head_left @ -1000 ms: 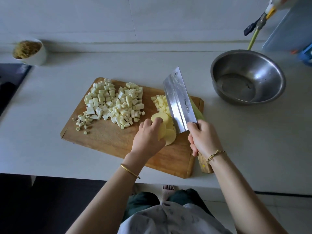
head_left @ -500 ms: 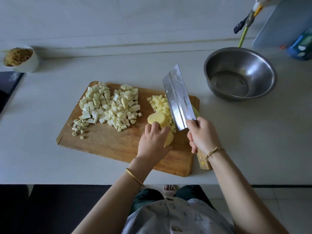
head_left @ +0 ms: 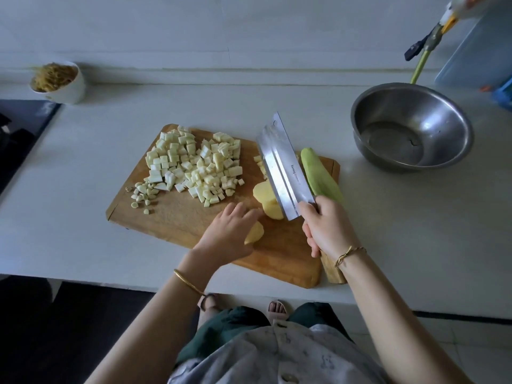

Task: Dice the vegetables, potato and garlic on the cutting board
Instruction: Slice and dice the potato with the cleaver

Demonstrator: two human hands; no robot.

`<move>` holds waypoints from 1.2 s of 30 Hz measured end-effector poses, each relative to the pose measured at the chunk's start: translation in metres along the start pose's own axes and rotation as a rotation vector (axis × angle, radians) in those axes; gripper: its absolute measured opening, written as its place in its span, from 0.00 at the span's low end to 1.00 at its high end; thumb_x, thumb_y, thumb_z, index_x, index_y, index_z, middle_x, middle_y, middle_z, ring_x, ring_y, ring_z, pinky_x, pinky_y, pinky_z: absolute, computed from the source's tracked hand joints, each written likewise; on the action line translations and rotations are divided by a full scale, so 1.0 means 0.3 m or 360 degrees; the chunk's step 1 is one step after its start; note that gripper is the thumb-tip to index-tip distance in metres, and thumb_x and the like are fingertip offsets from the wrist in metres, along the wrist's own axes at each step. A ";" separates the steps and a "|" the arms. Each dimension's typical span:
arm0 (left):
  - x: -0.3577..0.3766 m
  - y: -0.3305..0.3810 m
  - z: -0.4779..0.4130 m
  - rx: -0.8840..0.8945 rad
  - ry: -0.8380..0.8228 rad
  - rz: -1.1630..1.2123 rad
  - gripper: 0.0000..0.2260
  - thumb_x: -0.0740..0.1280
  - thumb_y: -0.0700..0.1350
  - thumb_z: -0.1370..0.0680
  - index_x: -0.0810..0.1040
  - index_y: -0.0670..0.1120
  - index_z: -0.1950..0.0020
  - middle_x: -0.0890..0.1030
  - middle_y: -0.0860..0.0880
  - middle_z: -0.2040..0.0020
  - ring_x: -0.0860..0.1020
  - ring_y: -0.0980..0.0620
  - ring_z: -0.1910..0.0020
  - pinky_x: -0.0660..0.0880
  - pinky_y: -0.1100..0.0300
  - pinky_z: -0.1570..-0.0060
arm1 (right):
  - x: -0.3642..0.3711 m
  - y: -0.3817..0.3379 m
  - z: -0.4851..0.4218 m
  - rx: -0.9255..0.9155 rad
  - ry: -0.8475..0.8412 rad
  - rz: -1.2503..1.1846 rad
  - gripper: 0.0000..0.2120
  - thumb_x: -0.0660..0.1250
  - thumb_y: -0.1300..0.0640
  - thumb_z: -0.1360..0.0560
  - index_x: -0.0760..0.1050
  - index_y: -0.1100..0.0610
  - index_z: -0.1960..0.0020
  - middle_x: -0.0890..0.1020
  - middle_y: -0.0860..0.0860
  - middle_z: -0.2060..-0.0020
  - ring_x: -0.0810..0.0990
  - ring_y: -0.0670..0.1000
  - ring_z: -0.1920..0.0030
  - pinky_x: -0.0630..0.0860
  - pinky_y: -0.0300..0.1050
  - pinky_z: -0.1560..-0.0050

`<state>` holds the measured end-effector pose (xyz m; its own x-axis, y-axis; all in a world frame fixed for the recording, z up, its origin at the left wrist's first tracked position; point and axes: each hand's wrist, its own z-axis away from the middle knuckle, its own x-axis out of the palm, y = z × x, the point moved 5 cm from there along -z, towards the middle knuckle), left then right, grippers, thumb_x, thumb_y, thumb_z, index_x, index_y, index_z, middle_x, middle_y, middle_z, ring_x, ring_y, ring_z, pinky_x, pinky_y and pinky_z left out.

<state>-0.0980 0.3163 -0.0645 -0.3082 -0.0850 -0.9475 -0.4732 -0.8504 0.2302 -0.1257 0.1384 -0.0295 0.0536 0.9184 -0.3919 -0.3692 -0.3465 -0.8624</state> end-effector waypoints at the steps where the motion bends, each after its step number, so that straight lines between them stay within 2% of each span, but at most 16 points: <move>1: -0.002 -0.021 0.011 -0.0019 -0.0006 0.0032 0.35 0.72 0.52 0.29 0.60 0.51 0.26 0.66 0.49 0.33 0.63 0.48 0.33 0.66 0.53 0.33 | 0.017 0.001 0.002 -0.0002 -0.0028 0.0007 0.14 0.59 0.59 0.23 0.63 0.60 0.66 0.69 0.54 0.77 0.66 0.52 0.84 0.65 0.39 0.80; 4: -0.003 -0.059 0.034 -0.0262 0.0029 0.0128 0.37 0.73 0.58 0.30 0.63 0.47 0.27 0.65 0.49 0.31 0.61 0.47 0.31 0.63 0.53 0.32 | 0.051 0.006 0.014 0.0002 -0.0109 0.0048 0.15 0.59 0.60 0.23 0.60 0.58 0.66 0.68 0.55 0.76 0.64 0.51 0.83 0.62 0.37 0.82; 7: 0.013 -0.066 0.034 -0.0389 0.0007 0.0259 0.30 0.74 0.52 0.30 0.67 0.44 0.33 0.64 0.47 0.33 0.62 0.45 0.32 0.66 0.53 0.35 | 0.061 0.012 0.025 -0.0022 -0.0162 0.0140 0.15 0.59 0.59 0.23 0.59 0.57 0.66 0.69 0.56 0.75 0.64 0.51 0.82 0.64 0.38 0.82; 11: 0.013 -0.060 0.008 -0.0267 -0.0076 0.0337 0.22 0.74 0.45 0.28 0.70 0.44 0.38 0.66 0.47 0.40 0.63 0.47 0.36 0.68 0.54 0.38 | 0.054 0.013 0.034 -0.0050 -0.0183 0.0220 0.14 0.59 0.59 0.23 0.60 0.57 0.66 0.69 0.55 0.75 0.65 0.52 0.81 0.65 0.40 0.81; 15: 0.004 -0.043 -0.024 -0.0021 -0.0175 0.0315 0.26 0.73 0.40 0.28 0.70 0.45 0.32 0.67 0.47 0.36 0.64 0.48 0.35 0.66 0.57 0.35 | 0.041 0.014 0.046 -0.0096 -0.0182 0.0296 0.15 0.59 0.57 0.23 0.60 0.58 0.66 0.69 0.56 0.76 0.66 0.53 0.81 0.69 0.44 0.79; 17: -0.005 -0.046 -0.027 0.0005 -0.0161 0.0335 0.29 0.73 0.38 0.28 0.68 0.46 0.29 0.66 0.47 0.32 0.64 0.48 0.32 0.63 0.58 0.33 | 0.035 0.024 0.055 -0.0102 -0.0174 0.0352 0.15 0.59 0.56 0.23 0.60 0.57 0.66 0.69 0.56 0.75 0.67 0.54 0.81 0.69 0.44 0.79; 20: -0.015 -0.069 0.004 -0.0320 -0.0027 0.0407 0.29 0.71 0.40 0.27 0.65 0.45 0.28 0.65 0.45 0.33 0.64 0.44 0.33 0.66 0.53 0.34 | 0.030 0.038 0.071 -0.0117 -0.0159 0.0425 0.15 0.60 0.55 0.24 0.60 0.57 0.66 0.70 0.58 0.75 0.67 0.54 0.79 0.69 0.49 0.80; 22: -0.002 -0.063 0.033 -0.0571 0.0031 0.0535 0.27 0.72 0.44 0.28 0.66 0.43 0.32 0.66 0.44 0.37 0.69 0.43 0.39 0.72 0.51 0.40 | 0.030 0.044 0.081 -0.0120 -0.0155 0.0479 0.15 0.61 0.55 0.24 0.61 0.58 0.66 0.70 0.59 0.74 0.67 0.55 0.77 0.70 0.54 0.78; 23: 0.009 -0.048 0.040 -0.0613 0.0047 0.0602 0.27 0.73 0.45 0.29 0.67 0.42 0.34 0.66 0.44 0.39 0.71 0.43 0.43 0.74 0.50 0.45 | 0.032 0.047 0.085 -0.0111 -0.0160 0.0487 0.15 0.60 0.55 0.24 0.61 0.58 0.66 0.70 0.59 0.74 0.67 0.55 0.78 0.70 0.53 0.78; 25: 0.028 -0.021 0.037 -0.0615 0.0082 0.0625 0.23 0.73 0.43 0.29 0.69 0.42 0.38 0.66 0.45 0.42 0.73 0.44 0.49 0.76 0.51 0.50 | 0.037 0.052 0.091 -0.0087 -0.0182 0.0485 0.16 0.60 0.54 0.23 0.61 0.57 0.66 0.71 0.59 0.74 0.68 0.54 0.80 0.69 0.46 0.81; 28: 0.042 -0.016 0.006 -0.0560 0.0091 0.0585 0.19 0.70 0.37 0.28 0.70 0.42 0.39 0.67 0.45 0.44 0.73 0.44 0.48 0.75 0.49 0.48 | 0.034 0.054 0.096 -0.0071 -0.0187 0.0508 0.16 0.60 0.55 0.23 0.60 0.57 0.67 0.71 0.59 0.73 0.67 0.53 0.80 0.68 0.42 0.80; 32: 0.029 -0.027 -0.047 -0.0395 0.0066 0.0581 0.21 0.72 0.35 0.30 0.72 0.45 0.39 0.68 0.47 0.43 0.71 0.47 0.46 0.74 0.52 0.44 | 0.021 0.042 0.105 -0.0083 -0.0167 0.0570 0.14 0.60 0.55 0.23 0.61 0.58 0.65 0.70 0.59 0.72 0.67 0.54 0.75 0.74 0.55 0.75; 34: 0.022 -0.033 -0.055 -0.0348 0.0079 0.0627 0.22 0.72 0.36 0.29 0.73 0.46 0.37 0.69 0.47 0.42 0.71 0.48 0.44 0.73 0.53 0.42 | 0.013 0.039 0.113 -0.0067 -0.0171 0.0554 0.14 0.58 0.55 0.22 0.61 0.58 0.64 0.71 0.58 0.72 0.68 0.54 0.77 0.73 0.49 0.79; 36: 0.024 -0.032 -0.036 -0.0387 0.0144 0.0754 0.22 0.67 0.34 0.28 0.72 0.44 0.35 0.70 0.46 0.41 0.72 0.48 0.43 0.73 0.52 0.41 | 0.010 0.035 0.123 -0.0053 -0.0189 0.0539 0.14 0.57 0.55 0.21 0.62 0.58 0.63 0.71 0.57 0.72 0.69 0.52 0.80 0.72 0.43 0.80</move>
<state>-0.0868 0.3180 -0.0760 -0.3643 -0.5237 -0.7701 -0.0915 -0.8028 0.5892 -0.1637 0.1445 -0.0279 -0.1754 0.7657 -0.6188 -0.3172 -0.6390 -0.7007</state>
